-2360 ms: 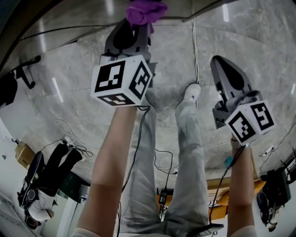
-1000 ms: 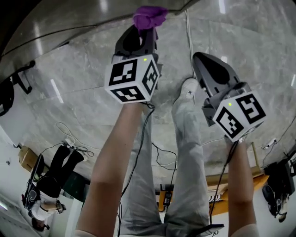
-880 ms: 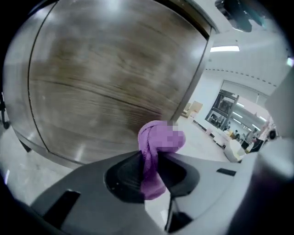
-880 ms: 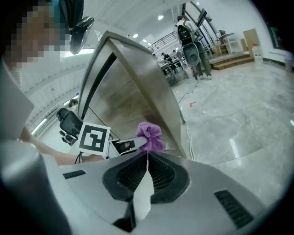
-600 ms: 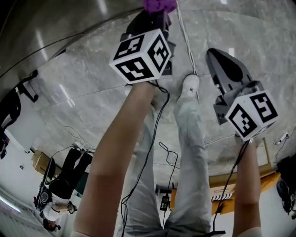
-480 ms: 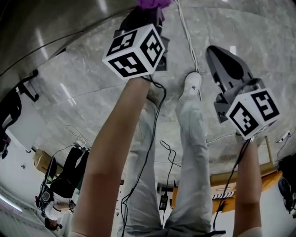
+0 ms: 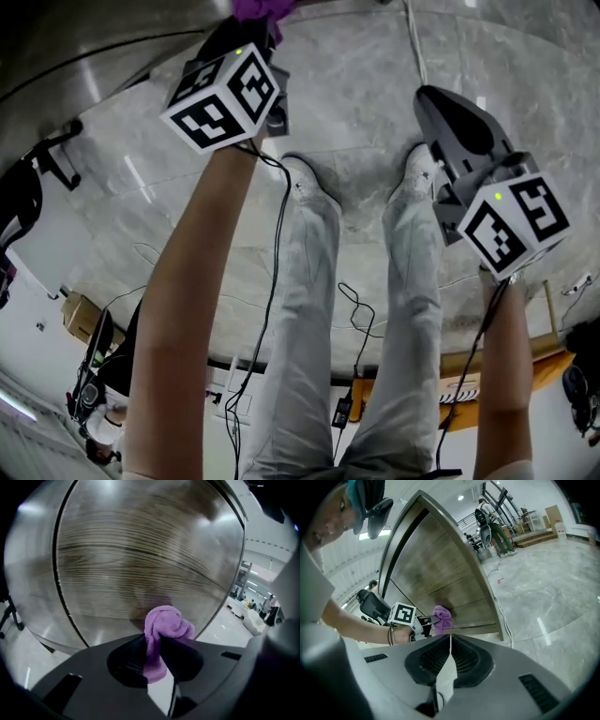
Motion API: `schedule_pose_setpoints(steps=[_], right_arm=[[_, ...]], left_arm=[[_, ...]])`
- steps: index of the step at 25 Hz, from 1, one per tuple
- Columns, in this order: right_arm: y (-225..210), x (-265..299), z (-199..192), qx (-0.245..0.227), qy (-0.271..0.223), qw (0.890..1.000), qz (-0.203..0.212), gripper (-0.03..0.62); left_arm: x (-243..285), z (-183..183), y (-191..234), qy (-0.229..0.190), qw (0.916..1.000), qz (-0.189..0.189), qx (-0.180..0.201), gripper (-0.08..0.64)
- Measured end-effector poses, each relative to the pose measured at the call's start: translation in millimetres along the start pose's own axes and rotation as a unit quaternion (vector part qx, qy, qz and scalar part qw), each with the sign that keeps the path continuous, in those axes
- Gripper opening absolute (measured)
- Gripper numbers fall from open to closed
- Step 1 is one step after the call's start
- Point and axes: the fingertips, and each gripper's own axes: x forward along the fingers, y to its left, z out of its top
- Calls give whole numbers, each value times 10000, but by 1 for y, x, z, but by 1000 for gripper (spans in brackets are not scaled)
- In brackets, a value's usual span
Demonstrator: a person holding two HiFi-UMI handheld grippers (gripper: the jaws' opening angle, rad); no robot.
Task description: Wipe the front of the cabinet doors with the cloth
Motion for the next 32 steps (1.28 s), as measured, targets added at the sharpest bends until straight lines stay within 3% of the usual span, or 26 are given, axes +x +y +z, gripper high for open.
schedule_pose_setpoints(steps=[3,9,11,14,19,23,27,32], right_arm=[[20,26,-10,-41,-7,9999,106,29],[60,69,-20,-8,55,9996,264,29],[67,75,-21,-33,86,9995,309,29],[70,74,-21,-67,141,9993,354,29],[48,57,-9,-95,120,9994,303,29],[15,32,-3,10,26,9998,184,29],[-18,5,-14,18,88,9998,182,29],[-77,-32,-34,61,153,9997,-158,29]], left_arm=[[-12,-7,49,-2,9998,202,83,78],[-43,-15,163,2,9938,1111,-20,78],[-46,-17,175,25,9928,1198,59,78],[-48,-22,175,-10,9907,1322,-315,78],[-29,-40,126,177,9924,1139,-423,78],[6,-59,36,496,9980,394,-51,78],[51,-78,-56,688,9966,-392,215,78],[105,-89,-126,866,9935,-720,164,78]])
